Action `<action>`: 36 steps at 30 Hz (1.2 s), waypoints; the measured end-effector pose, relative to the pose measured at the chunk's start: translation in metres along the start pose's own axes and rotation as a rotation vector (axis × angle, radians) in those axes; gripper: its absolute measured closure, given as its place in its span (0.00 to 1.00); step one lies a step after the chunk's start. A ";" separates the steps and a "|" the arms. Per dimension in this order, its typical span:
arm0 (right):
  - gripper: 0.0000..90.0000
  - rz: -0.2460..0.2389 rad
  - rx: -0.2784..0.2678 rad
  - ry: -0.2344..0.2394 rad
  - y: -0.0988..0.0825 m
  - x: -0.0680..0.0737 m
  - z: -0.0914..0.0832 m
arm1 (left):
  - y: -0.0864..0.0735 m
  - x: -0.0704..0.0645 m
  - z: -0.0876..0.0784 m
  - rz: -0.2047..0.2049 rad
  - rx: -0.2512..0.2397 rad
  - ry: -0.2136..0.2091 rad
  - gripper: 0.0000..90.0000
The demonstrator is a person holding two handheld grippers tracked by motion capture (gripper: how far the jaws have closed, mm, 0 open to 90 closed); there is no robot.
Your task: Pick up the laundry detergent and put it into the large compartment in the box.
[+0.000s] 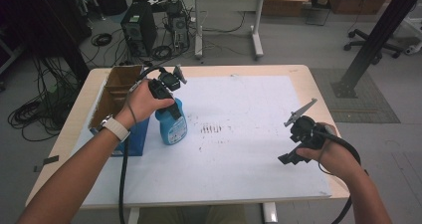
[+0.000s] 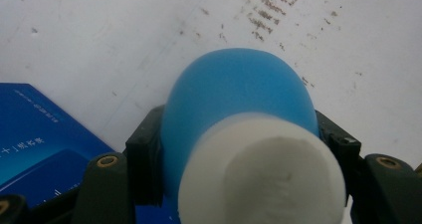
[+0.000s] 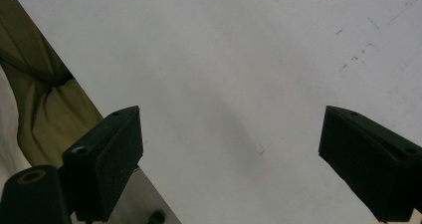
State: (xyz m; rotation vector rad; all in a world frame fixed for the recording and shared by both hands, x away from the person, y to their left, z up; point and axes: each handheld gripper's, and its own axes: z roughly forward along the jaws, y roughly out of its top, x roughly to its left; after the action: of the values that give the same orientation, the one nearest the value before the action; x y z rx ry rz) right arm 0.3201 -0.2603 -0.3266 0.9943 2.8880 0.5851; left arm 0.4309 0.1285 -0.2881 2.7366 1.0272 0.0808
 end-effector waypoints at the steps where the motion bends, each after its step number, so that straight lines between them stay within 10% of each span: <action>1: 0.12 -0.001 0.000 0.001 0.000 0.000 0.001 | 0.000 0.000 0.000 0.000 -0.010 0.001 0.41; 36: 0.12 -0.005 -0.009 -0.004 -0.003 0.001 -0.003 | -0.003 -0.009 -0.025 -0.039 -0.030 0.021 0.42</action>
State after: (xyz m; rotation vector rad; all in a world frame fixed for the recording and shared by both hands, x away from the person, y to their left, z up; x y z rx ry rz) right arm 0.3167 -0.2631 -0.3249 0.9857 2.8805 0.5947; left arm 0.4193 0.1292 -0.2640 2.6931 1.0755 0.1174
